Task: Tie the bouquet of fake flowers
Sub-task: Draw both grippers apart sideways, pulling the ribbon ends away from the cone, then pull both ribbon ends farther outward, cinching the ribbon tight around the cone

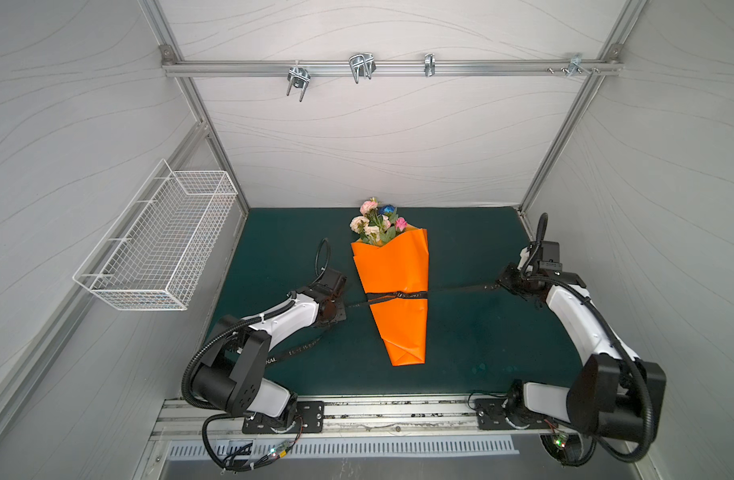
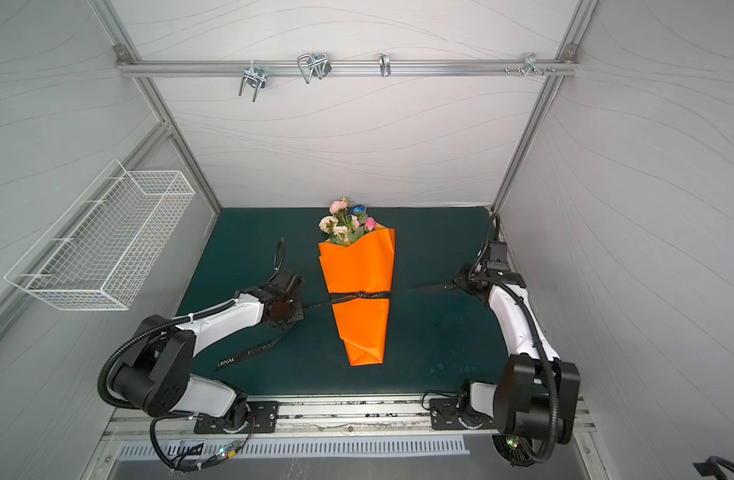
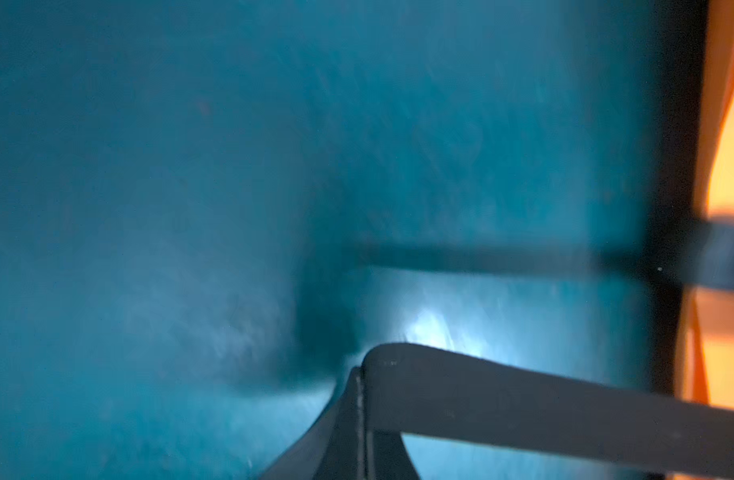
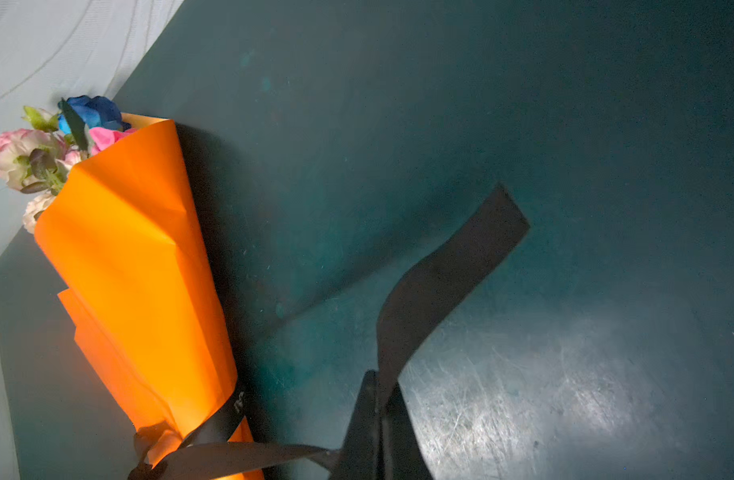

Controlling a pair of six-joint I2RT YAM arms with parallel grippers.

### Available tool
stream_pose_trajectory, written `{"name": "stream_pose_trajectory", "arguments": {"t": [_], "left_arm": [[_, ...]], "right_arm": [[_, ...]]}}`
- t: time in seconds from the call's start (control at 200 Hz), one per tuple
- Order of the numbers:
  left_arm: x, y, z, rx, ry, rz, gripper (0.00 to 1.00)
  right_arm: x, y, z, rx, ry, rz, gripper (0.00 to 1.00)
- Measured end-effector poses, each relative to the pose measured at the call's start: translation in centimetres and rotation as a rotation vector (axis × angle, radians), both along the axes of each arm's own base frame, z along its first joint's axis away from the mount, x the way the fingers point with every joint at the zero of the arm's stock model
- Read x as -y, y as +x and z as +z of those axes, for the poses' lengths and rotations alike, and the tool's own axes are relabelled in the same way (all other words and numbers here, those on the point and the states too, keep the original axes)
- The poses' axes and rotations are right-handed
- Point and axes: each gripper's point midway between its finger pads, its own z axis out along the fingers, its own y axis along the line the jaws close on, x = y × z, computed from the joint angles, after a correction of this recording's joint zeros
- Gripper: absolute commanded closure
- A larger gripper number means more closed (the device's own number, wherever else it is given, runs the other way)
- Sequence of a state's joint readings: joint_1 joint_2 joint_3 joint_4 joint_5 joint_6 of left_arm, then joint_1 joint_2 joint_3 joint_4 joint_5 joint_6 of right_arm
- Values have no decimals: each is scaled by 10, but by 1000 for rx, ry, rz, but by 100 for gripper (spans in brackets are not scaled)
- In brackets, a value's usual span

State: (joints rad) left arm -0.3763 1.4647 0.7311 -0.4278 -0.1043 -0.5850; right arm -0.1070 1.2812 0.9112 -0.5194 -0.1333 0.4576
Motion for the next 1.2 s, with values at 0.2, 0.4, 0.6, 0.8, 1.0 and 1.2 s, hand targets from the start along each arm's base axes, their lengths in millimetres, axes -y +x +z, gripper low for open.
{"name": "stream_pose_trajectory", "arguments": {"t": [0.2, 0.4, 0.6, 0.8, 1.0, 1.2], "left_arm": [[-19, 19, -9, -10, -48, 112, 100], [-31, 52, -8, 16, -106, 188, 100], [-50, 70, -8, 19, -137, 254, 100], [-80, 72, -8, 16, -178, 352, 100], [-100, 71, -9, 4, -242, 442, 100], [-108, 72, -10, -8, -348, 497, 100]], "right_arm": [[19, 7, -18, -43, 17, -56, 100], [20, 25, -34, -81, 29, -41, 100], [28, 41, -38, -86, 23, -45, 100], [50, 43, -39, -90, 28, -102, 100], [81, 36, -43, -103, 42, -188, 100], [98, 24, -48, -126, 80, -247, 100]]}}
